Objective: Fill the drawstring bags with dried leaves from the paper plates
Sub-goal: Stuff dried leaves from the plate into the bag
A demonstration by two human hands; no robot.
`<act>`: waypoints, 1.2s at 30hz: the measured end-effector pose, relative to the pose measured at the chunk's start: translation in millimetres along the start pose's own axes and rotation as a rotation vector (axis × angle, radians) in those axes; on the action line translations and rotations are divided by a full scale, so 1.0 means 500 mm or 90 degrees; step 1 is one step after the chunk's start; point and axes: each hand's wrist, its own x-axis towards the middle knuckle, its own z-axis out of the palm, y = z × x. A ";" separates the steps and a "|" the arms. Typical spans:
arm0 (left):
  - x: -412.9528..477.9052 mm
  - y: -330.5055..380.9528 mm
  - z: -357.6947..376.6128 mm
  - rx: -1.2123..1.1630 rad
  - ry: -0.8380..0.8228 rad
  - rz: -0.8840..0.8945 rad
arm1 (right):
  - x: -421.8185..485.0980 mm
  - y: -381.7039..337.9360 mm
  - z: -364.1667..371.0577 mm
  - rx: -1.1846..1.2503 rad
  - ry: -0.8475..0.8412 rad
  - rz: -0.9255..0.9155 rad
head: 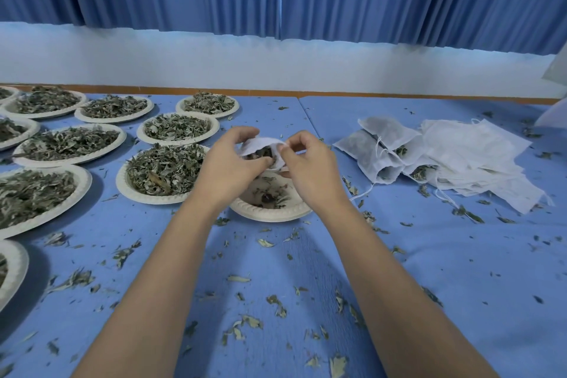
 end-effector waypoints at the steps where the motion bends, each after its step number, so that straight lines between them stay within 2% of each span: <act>1: 0.001 0.002 -0.008 -0.015 -0.037 -0.013 | 0.000 -0.001 -0.001 -0.006 0.009 -0.004; 4: 0.000 0.004 -0.015 -0.051 -0.046 -0.007 | 0.000 -0.004 -0.002 0.001 0.007 -0.011; 7: -0.007 -0.002 -0.002 0.001 0.058 0.046 | -0.004 -0.007 -0.002 0.010 -0.024 -0.025; 12: -0.006 -0.012 0.010 0.069 0.210 0.033 | -0.014 -0.017 0.005 0.045 -0.089 -0.050; 16: -0.003 -0.019 0.013 0.121 0.236 0.058 | -0.016 -0.017 0.009 0.017 -0.101 -0.081; 20: -0.003 -0.010 0.009 0.054 0.204 0.045 | -0.008 -0.007 0.005 -0.008 -0.017 -0.106; 21: -0.003 -0.006 0.006 0.006 0.191 0.038 | -0.004 -0.003 0.002 0.018 -0.024 -0.080; 24: -0.002 0.000 -0.006 -0.090 0.186 0.005 | 0.001 -0.005 -0.009 0.223 -0.087 0.093; 25: -0.001 0.001 -0.009 -0.116 0.187 -0.010 | 0.004 -0.003 -0.014 0.207 -0.089 0.129; 26: -0.001 0.001 -0.013 -0.141 0.184 -0.023 | 0.007 0.000 -0.021 0.101 -0.106 0.137; 28: -0.001 0.004 -0.015 -0.161 0.184 -0.031 | 0.006 0.002 -0.030 -0.213 -0.224 0.111; 30: -0.001 0.008 -0.014 -0.164 0.191 -0.026 | 0.004 -0.001 -0.028 -0.406 -0.349 0.088; 32: -0.001 0.010 -0.012 -0.173 0.195 -0.023 | 0.005 0.001 -0.016 -0.441 -0.376 0.063; 36: 0.000 0.012 -0.014 -0.212 0.193 -0.035 | 0.005 0.016 0.018 -0.368 -0.248 0.035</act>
